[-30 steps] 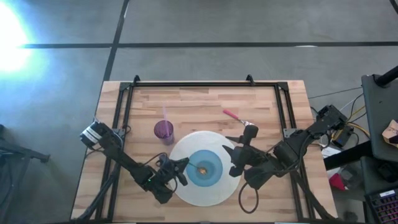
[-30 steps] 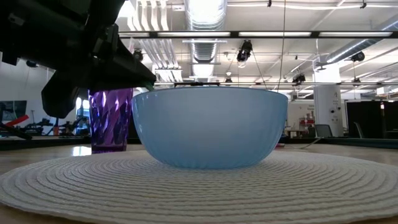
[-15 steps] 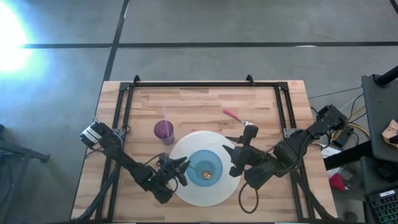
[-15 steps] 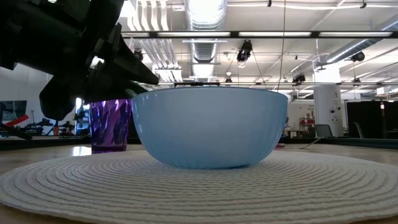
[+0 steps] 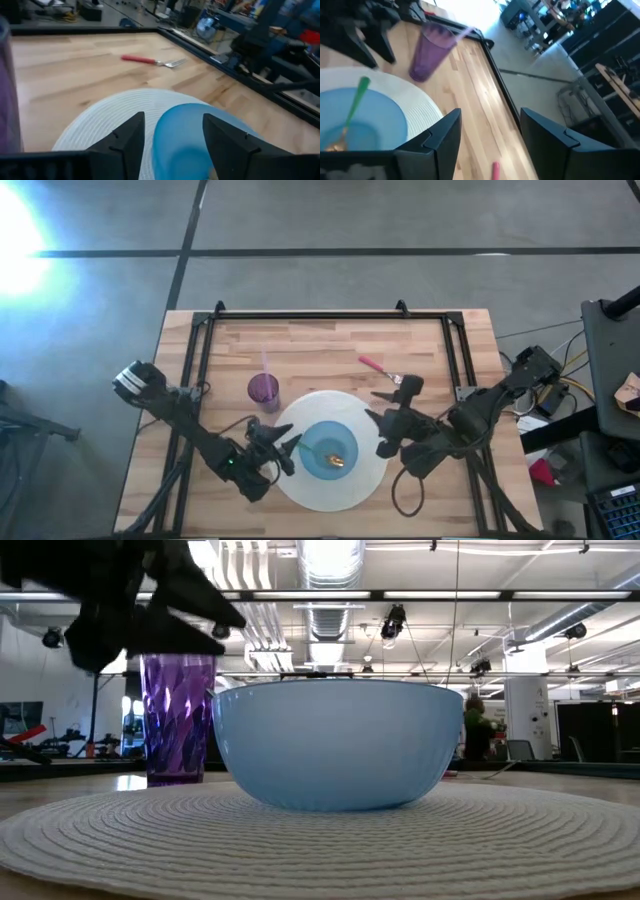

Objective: Pick & Place Utensil
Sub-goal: Put the fork into the bowl

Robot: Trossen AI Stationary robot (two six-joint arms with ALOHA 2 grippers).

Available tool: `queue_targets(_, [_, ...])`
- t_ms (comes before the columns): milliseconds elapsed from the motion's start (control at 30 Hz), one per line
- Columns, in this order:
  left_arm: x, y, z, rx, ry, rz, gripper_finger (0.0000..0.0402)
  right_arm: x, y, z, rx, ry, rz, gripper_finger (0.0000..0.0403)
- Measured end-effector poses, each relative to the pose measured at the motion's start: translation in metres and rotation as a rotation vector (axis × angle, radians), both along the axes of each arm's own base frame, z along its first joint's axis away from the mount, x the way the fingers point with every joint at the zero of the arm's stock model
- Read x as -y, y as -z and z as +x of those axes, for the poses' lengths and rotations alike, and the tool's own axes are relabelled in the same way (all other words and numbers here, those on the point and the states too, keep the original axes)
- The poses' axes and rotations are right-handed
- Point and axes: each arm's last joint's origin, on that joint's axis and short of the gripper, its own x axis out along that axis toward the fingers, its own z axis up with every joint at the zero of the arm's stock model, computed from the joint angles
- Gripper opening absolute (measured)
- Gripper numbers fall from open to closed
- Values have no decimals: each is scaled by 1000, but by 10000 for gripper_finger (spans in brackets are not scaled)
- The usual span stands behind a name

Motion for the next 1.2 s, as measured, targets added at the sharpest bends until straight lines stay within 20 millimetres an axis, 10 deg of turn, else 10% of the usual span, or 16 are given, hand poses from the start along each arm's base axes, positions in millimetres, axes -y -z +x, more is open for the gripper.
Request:
queue_targets(567, [-30,-100,-41,-66,325,143,193,98,6,-45,-146,298,271,203])
queue_targets(1200, [-54,-127,-70,-88,414,194,193,222,74,-53,-190,329,699,203])
